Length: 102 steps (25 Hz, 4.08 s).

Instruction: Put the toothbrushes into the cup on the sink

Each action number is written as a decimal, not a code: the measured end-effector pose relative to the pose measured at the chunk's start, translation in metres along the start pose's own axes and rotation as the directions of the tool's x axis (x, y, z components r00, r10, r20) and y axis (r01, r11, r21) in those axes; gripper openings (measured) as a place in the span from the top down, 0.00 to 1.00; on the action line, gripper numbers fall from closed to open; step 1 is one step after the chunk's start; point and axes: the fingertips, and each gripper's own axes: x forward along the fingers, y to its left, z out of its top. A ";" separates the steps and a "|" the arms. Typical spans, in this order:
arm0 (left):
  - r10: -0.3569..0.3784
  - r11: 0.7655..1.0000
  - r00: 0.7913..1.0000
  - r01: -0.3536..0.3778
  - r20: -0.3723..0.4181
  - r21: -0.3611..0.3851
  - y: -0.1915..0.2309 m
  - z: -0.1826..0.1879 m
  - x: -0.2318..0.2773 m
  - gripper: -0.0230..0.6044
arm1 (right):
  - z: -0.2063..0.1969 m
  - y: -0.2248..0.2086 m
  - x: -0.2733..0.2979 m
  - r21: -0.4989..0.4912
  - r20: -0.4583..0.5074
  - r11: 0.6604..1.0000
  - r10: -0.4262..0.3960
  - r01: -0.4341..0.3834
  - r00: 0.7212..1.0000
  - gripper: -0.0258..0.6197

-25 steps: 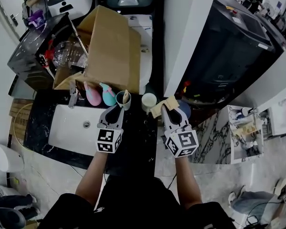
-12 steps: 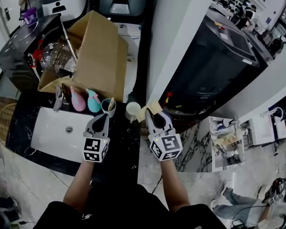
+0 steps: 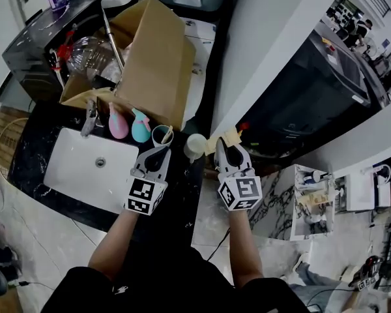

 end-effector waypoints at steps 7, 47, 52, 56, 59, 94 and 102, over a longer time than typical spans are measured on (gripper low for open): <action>-0.032 0.999 0.999 0.031 -0.022 -0.014 -0.005 -0.011 0.013 0.96 | -0.020 -0.003 0.020 -0.018 -0.028 1.000 0.010 -0.010 1.000 0.91; -0.003 1.000 0.995 0.001 -0.104 -0.026 0.026 -0.052 0.021 0.96 | -0.122 -0.003 0.074 -0.208 -0.262 0.978 -0.047 -0.009 0.964 0.91; 0.001 1.000 0.994 -0.004 -0.105 -0.029 0.029 -0.052 0.018 0.96 | -0.135 0.002 0.077 -0.222 -0.293 0.975 -0.041 -0.026 0.955 0.91; 0.006 1.000 0.994 -0.009 -0.112 -0.028 0.031 -0.055 0.015 0.96 | -0.141 0.006 0.079 -0.221 -0.306 0.974 -0.027 -0.044 0.952 0.91; 0.009 1.000 0.994 -0.012 -0.113 -0.027 0.030 -0.057 0.013 0.96 | -0.144 0.012 0.080 -0.218 -0.317 0.974 -0.007 -0.065 0.949 0.91; 0.116 0.991 0.993 -0.114 -0.026 0.065 -0.011 -0.016 -0.065 0.96 | -0.092 0.053 -0.037 -0.069 -0.209 0.992 0.086 -0.102 0.974 0.76; 0.100 0.994 0.995 -0.101 0.030 0.049 -0.030 -0.002 -0.094 0.96 | -0.054 0.047 -0.083 0.054 -0.088 0.998 0.046 -0.041 0.995 0.95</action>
